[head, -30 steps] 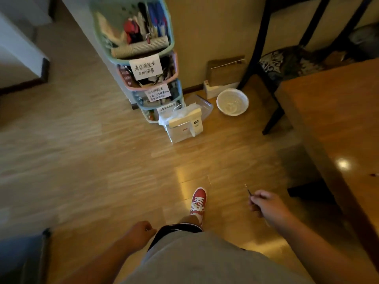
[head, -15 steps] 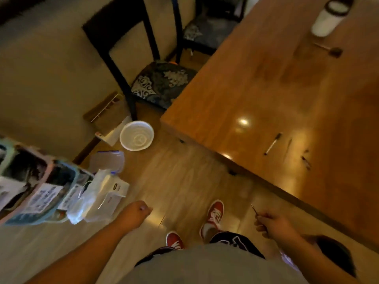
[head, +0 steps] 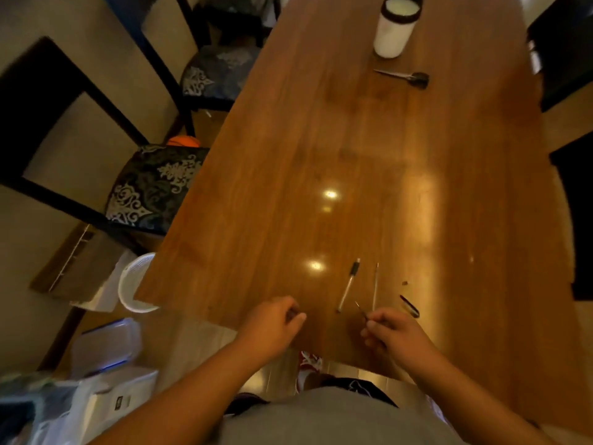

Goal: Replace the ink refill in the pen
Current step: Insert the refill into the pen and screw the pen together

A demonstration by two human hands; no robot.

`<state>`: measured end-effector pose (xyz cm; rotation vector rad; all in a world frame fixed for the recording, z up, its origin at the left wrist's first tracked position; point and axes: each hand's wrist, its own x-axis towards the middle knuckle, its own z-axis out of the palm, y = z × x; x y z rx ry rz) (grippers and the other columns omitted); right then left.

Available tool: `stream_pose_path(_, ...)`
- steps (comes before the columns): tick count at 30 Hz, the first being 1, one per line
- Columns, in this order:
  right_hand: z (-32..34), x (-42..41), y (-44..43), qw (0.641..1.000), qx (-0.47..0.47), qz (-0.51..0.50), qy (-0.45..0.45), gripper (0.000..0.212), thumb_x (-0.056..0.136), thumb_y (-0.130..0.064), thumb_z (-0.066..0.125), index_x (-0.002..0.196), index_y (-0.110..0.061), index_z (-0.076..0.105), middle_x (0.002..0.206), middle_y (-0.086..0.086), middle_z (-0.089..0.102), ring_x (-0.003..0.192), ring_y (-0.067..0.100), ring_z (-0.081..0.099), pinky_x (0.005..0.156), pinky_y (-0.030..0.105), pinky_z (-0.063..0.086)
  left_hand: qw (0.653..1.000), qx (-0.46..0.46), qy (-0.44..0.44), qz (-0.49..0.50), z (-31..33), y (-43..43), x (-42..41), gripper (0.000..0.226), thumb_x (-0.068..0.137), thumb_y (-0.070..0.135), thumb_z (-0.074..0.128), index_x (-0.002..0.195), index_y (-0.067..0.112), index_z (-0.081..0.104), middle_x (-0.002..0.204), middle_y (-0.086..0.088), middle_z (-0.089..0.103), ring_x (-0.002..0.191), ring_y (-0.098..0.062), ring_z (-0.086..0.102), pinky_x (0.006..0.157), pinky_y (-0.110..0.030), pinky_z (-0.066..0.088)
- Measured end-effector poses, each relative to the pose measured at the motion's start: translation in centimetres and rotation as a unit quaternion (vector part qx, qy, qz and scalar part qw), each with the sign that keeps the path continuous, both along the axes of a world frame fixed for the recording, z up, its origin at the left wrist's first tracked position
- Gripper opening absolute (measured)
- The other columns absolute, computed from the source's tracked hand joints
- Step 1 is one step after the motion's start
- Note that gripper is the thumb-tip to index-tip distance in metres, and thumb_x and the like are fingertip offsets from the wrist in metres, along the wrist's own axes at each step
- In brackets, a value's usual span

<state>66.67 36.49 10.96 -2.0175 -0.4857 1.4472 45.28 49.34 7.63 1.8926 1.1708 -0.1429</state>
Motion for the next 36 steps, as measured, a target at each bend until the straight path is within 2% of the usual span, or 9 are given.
stream_pose_path(3,0.0,2.7,3.0,0.999,0.032,-0.031,0.009,0.015,0.095,-0.007,0.054,0.087,-0.011,0.066,0.077,0.006,0.074,0.059,0.007,0.065,0.051,0.015,0.048,0.998,0.027,0.029,-0.04,-0.4,1.6,4.9,0.024,0.09,0.045,0.053,0.101,0.024,0.06,0.094,0.005,0.063,0.082,-0.012,0.06,0.074,-0.037,0.056)
stream_pose_path(6,0.0,4.8,5.1,0.997,0.048,-0.059,0.015,0.013,0.094,-0.007,0.055,0.088,-0.011,0.065,0.073,0.002,0.075,0.059,0.006,0.065,0.057,0.019,0.048,0.993,0.067,0.063,-0.077,-1.1,2.2,8.7,0.022,0.09,0.045,0.052,0.094,0.024,0.055,0.091,0.003,0.06,0.08,-0.014,0.058,0.071,-0.036,0.054)
stream_pose_path(12,0.3,6.8,7.0,0.992,0.063,-0.106,0.011,0.007,0.093,-0.004,0.056,0.09,-0.006,0.062,0.077,0.007,0.073,0.059,0.011,0.059,0.055,0.019,0.046,0.969,0.155,0.125,-0.145,-2.3,2.2,13.4,0.039,0.088,0.051,0.051,0.107,0.018,0.054,0.104,-0.009,0.065,0.095,-0.029,0.063,0.075,-0.04,0.051)
stream_pose_path(18,0.7,7.9,6.7,0.987,0.059,-0.149,0.0,0.009,0.093,-0.006,0.057,0.09,-0.006,0.065,0.081,0.009,0.074,0.05,-0.005,0.06,0.05,0.013,0.045,0.957,0.155,0.155,-0.189,-2.8,2.7,13.8,0.029,0.093,0.036,0.049,0.112,0.014,0.055,0.108,-0.009,0.066,0.094,-0.027,0.064,0.074,-0.038,0.048)
stream_pose_path(21,0.7,7.9,6.4,0.982,0.056,-0.182,0.002,0.008,0.092,-0.008,0.059,0.092,-0.008,0.067,0.076,0.005,0.069,0.051,-0.001,0.061,0.045,0.011,0.044,0.961,0.107,0.161,-0.199,-2.5,3.7,13.1,0.026,0.094,0.027,0.046,0.112,0.011,0.056,0.106,-0.01,0.066,0.091,-0.027,0.064,0.07,-0.036,0.048)
stream_pose_path(24,0.9,7.3,6.2,0.979,0.058,-0.197,0.001,0.011,0.091,-0.012,0.063,0.083,-0.016,0.069,0.066,-0.006,0.066,0.056,0.004,0.059,0.047,0.013,0.043,0.972,0.049,0.126,-0.192,-1.4,4.9,11.7,0.026,0.094,0.031,0.047,0.105,0.011,0.057,0.098,-0.01,0.066,0.085,-0.027,0.064,0.066,-0.037,0.048)
stream_pose_path(27,1.2,6.3,6.4,0.974,0.069,-0.216,-0.006,0.012,0.089,-0.012,0.065,0.08,-0.017,0.07,0.058,-0.012,0.068,0.051,-0.005,0.06,0.045,0.01,0.042,0.989,0.028,0.045,-0.14,0.2,5.9,9.9,0.019,0.094,0.033,0.051,0.094,0.015,0.056,0.08,-0.005,0.065,0.077,-0.028,0.065,0.063,-0.038,0.049)
stream_pose_path(31,2.1,5.2,6.8,0.966,0.103,-0.238,0.006,0.009,0.089,-0.009,0.064,0.083,-0.011,0.07,0.067,-0.002,0.069,0.059,0.005,0.064,0.051,0.016,0.048,0.996,-0.018,-0.072,-0.05,2.5,6.9,7.7,0.003,0.095,0.028,0.052,0.093,0.03,0.054,0.074,-0.001,0.066,0.066,-0.018,0.066,0.058,-0.04,0.054)
stream_pose_path(36,4.1,4.3,7.9,0.953,0.149,-0.263,0.021,0.02,0.09,-0.005,0.06,0.073,-0.012,0.064,0.062,0.003,0.069,0.06,0.014,0.067,0.054,0.027,0.052,0.984,-0.067,-0.167,0.009,5.4,8.0,5.3,0.014,0.096,0.028,0.05,0.092,0.04,0.054,0.07,0.0,0.058,0.053,-0.01,0.05,0.049,-0.028,0.042)
